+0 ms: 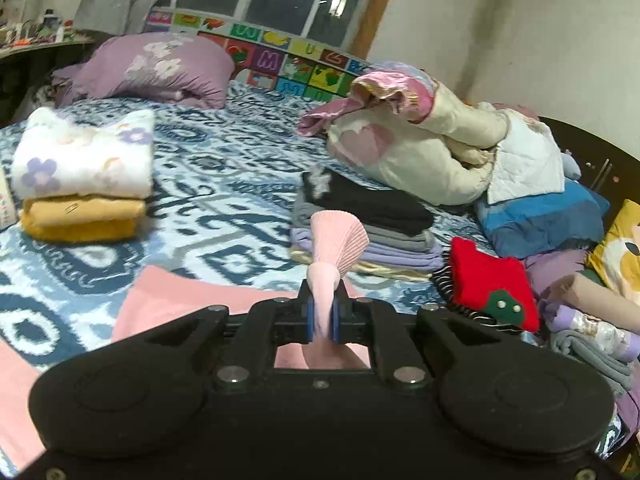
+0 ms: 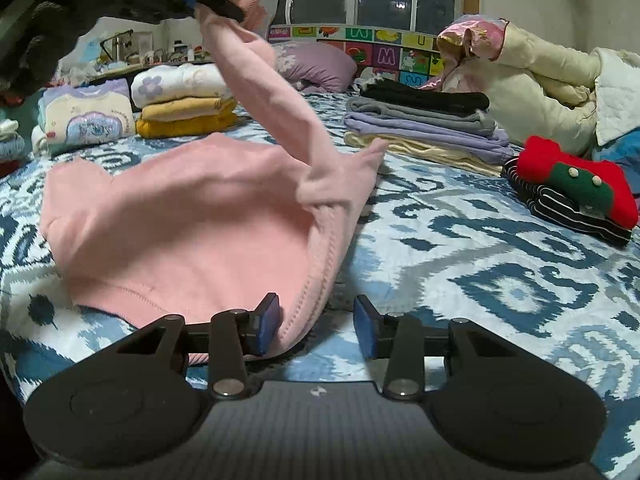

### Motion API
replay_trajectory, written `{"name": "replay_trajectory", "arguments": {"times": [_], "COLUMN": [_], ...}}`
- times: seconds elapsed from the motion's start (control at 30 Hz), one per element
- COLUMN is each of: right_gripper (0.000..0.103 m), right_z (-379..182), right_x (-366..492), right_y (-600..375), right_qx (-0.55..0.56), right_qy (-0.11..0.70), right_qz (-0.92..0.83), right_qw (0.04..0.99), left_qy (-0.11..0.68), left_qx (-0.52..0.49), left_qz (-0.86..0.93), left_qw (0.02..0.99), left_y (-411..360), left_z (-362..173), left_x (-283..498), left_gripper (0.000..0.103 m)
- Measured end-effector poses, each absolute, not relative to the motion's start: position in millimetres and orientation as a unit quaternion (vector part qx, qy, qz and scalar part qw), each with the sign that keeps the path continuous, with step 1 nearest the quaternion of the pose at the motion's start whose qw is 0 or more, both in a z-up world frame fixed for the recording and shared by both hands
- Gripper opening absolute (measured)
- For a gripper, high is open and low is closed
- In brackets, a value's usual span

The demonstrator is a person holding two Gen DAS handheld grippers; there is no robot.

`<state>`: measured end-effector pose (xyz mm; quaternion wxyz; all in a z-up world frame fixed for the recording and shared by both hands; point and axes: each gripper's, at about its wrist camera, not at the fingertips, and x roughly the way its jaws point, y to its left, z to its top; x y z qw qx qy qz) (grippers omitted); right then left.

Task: Fold clothes
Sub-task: 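Lift the sleeve with the left gripper and fold it across the body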

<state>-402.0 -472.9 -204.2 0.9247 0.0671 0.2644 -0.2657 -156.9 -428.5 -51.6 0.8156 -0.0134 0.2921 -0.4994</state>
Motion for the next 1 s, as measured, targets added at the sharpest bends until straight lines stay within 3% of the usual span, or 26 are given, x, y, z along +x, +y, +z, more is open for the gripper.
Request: {"name": "replay_trajectory", "arguments": {"times": [1.0], "right_gripper": [0.044], "right_z": [-205], "right_x": [-409], "right_y": [-464], "right_qx": [0.022], "right_qy": [0.266], "right_qz": [-0.251], "right_qw": [0.931], "left_qy": [0.35], "left_qx": [-0.015], "left_qz": [-0.446], "left_qw": [0.823], "left_y": [-358], "left_z": [-145], "left_x": [-87], "left_gripper": [0.007]}}
